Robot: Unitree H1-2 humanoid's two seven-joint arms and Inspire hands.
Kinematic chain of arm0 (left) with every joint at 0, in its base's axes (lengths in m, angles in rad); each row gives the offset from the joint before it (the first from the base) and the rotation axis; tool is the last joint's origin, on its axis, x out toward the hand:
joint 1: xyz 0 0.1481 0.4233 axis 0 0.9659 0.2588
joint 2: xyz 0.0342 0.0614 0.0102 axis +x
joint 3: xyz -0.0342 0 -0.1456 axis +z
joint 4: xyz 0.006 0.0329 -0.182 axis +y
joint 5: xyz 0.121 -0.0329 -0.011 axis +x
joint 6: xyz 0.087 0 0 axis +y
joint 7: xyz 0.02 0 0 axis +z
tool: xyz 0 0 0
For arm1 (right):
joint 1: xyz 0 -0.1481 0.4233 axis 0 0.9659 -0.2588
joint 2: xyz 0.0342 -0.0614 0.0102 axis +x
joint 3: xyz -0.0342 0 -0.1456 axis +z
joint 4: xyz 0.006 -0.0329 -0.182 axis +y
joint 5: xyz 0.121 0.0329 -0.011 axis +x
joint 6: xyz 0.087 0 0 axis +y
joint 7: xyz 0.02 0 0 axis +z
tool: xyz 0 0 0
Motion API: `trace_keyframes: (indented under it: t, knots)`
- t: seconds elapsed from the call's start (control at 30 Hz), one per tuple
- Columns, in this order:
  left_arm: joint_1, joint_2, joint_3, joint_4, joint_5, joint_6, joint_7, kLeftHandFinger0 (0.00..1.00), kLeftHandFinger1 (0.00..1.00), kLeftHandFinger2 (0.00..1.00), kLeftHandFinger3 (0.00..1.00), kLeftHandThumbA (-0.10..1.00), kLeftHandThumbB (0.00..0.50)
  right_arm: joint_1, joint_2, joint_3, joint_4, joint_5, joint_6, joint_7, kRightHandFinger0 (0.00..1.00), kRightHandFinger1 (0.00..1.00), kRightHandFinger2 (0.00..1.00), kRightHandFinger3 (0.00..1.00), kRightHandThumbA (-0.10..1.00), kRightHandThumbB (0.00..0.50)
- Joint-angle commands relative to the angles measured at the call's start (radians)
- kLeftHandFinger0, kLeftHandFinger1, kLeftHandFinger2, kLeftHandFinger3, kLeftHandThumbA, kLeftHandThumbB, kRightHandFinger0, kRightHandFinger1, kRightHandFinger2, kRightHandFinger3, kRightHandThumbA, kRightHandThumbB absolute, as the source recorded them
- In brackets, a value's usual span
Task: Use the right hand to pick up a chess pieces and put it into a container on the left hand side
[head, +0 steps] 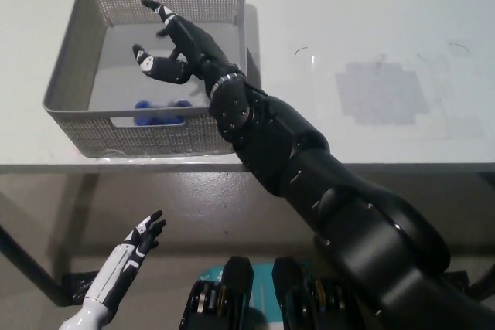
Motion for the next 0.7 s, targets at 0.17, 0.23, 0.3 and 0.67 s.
trace_keyframes:
  t: [0.17, 0.23, 0.3, 0.67]
  knots:
    - [-0.016, 0.021, -0.006, -0.031, 0.011, -0.01, -0.013, 1.0, 1.0, 1.0, 1.0, 1.0, 0.388, -0.068, -0.041, 0.005, -0.019, -0.02, 0.03, 0.092, 1.0, 1.0, 1.0, 1.0, 0.89, 0.367]
    - [-0.015, 0.017, -0.001, -0.039, -0.003, 0.003, -0.015, 1.0, 1.0, 1.0, 1.0, 1.0, 0.388, -0.085, -0.058, -0.022, -0.036, 0.006, 0.027, 0.107, 1.0, 1.0, 1.0, 1.0, 0.91, 0.349]
    - [-0.016, 0.019, -0.002, -0.038, 0.0, 0.003, -0.016, 1.0, 1.0, 1.0, 1.0, 1.0, 0.381, -0.094, -0.07, -0.035, -0.044, 0.012, 0.023, 0.108, 1.0, 1.0, 1.0, 1.0, 0.96, 0.364]
    - [-0.011, 0.017, 0.003, -0.032, -0.01, 0.0, -0.024, 1.0, 1.0, 1.0, 1.0, 1.0, 0.404, 0.0, -0.246, -0.211, -0.646, 0.115, 0.089, 0.199, 1.0, 1.0, 1.0, 1.0, 1.0, 0.352]
